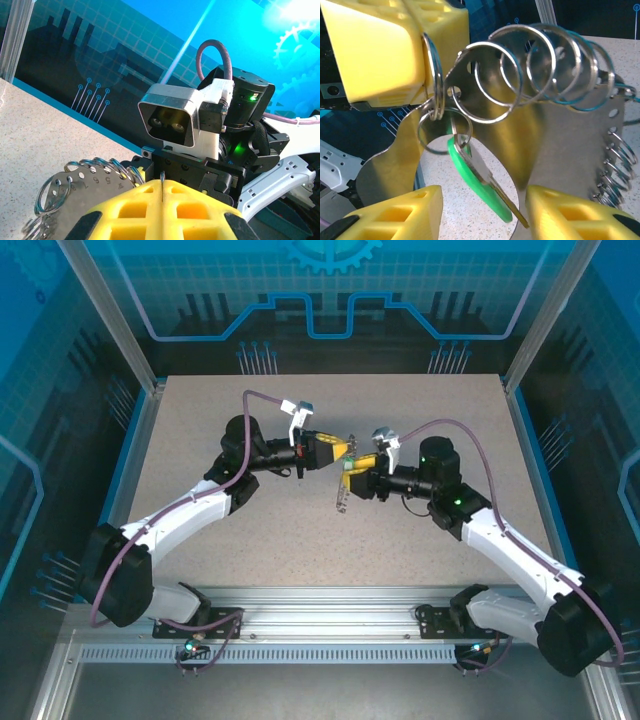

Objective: Put the keys on the keyring

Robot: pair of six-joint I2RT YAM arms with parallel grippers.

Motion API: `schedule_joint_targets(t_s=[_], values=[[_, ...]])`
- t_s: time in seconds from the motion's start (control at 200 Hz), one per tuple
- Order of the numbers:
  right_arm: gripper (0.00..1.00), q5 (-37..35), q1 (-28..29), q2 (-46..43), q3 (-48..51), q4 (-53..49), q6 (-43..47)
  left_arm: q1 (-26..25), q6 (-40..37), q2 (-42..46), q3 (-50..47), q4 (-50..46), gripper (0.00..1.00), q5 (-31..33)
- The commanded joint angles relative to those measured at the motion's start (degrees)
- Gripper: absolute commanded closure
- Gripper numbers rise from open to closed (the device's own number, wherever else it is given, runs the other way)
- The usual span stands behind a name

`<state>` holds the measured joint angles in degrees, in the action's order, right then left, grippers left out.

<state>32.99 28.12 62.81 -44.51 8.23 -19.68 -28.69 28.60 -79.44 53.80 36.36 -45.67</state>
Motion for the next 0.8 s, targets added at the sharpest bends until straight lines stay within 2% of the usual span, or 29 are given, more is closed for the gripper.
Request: schedule_joint_targets(t_s=[0.0, 0.26, 0.52, 0.795], values=[[0.58, -0.2, 1.1, 0.3, -2.2, 1.7, 0.7, -0.1, 0.4, 2.2, -0.4, 3.5, 1.00, 0.6], [1.00, -0.9, 0.9, -1.6, -2.1, -1.4, 2.6, -0.1, -0.2, 2.9, -1.0, 3.2, 1.00, 1.2], [1.00, -0.6, -1.1, -4.6, -2.8, -6.8, 4.7, 0.0, -2.0, 4.5, -1.8, 1.4, 1.00, 3.2], [1.00, 2.3, -1.7, -2.7, -8.2, -12.6, 7.5, 0.0, -4.3, 5.6, -1.4, -2.1, 1.00, 3.5]])
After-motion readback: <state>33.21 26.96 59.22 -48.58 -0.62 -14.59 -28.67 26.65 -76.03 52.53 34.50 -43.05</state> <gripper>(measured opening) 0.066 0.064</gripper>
